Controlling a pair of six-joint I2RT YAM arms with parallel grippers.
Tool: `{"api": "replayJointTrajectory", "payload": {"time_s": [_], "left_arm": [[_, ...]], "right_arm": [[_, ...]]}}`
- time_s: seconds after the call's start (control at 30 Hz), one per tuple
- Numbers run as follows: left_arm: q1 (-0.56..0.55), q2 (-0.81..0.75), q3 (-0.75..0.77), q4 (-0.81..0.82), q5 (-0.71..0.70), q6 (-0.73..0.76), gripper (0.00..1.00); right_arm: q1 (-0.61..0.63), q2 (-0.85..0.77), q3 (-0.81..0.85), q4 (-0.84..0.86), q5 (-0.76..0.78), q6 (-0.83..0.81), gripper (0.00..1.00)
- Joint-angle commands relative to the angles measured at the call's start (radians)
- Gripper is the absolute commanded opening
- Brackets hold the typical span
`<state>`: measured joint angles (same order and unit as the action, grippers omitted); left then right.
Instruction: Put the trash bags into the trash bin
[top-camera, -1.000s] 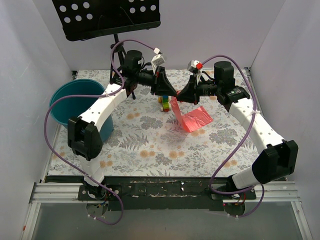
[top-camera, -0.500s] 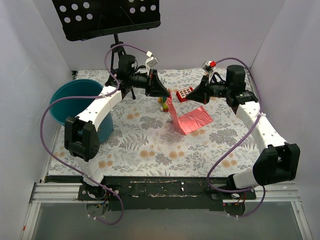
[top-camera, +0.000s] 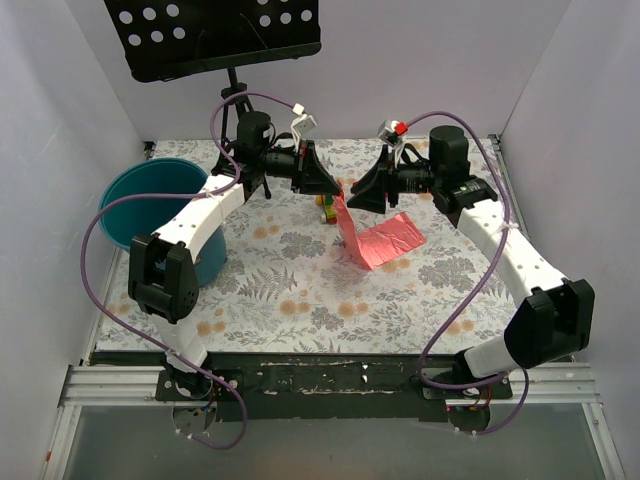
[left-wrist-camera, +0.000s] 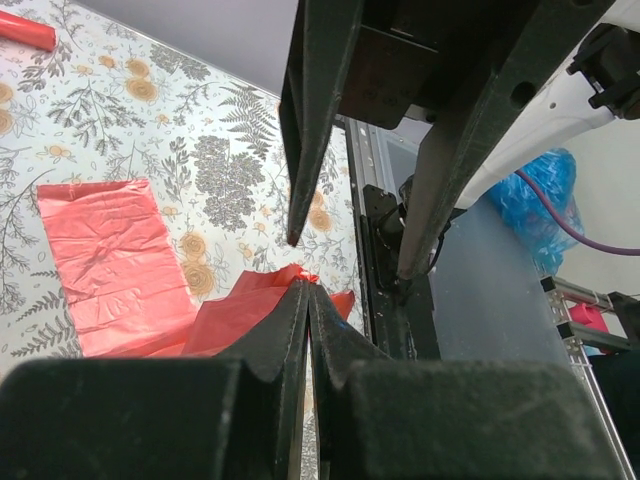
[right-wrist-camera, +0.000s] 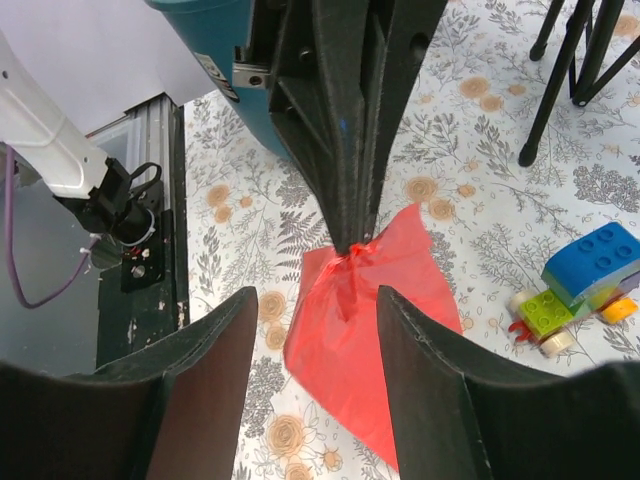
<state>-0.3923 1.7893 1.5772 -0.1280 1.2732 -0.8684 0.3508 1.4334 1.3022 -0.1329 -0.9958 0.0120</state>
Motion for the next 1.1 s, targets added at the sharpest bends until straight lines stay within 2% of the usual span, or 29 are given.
{"api": "replayJointTrajectory", "payload": {"time_s": [0.0, 0.13, 0.3, 0.33, 0.4, 0.47, 0.77, 1.07], "left_arm": [[-0.002, -0.073, -0.014, 0.034, 0.035, -0.027, 0.00], [-0.002, -0.074, -0.020, 0.047, 0.044, -0.041, 0.00], [-0.002, -0.073, -0.022, 0.060, 0.058, -0.053, 0.00], [-0.002, -0.071, -0.023, 0.065, 0.060, -0.057, 0.00], [-0.002, -0.071, -0.025, 0.067, 0.060, -0.058, 0.00], [-0.002, -0.073, -0.026, 0.067, 0.055, -0.058, 0.00], [0.038, -0.080, -0.011, -0.007, -0.002, 0.017, 0.00], [0.043, -0.082, -0.016, -0.030, 0.000, 0.042, 0.00]], "right_arm": [[0.022, 0.044, 0.074, 0.058, 0.025, -0.003, 0.59], [0.042, 0.081, 0.103, 0.056, 0.020, -0.009, 0.57], [0.059, 0.107, 0.124, 0.055, 0.022, -0.009, 0.51], [0.063, 0.110, 0.129, 0.055, 0.019, -0.038, 0.44], [0.065, 0.119, 0.135, 0.053, 0.003, -0.044, 0.18], [0.065, 0.117, 0.135, 0.053, 0.006, -0.050, 0.02], [0.053, 0.056, 0.098, -0.022, 0.013, -0.136, 0.01], [0.047, 0.021, 0.069, -0.028, 0.013, -0.135, 0.01]]}}
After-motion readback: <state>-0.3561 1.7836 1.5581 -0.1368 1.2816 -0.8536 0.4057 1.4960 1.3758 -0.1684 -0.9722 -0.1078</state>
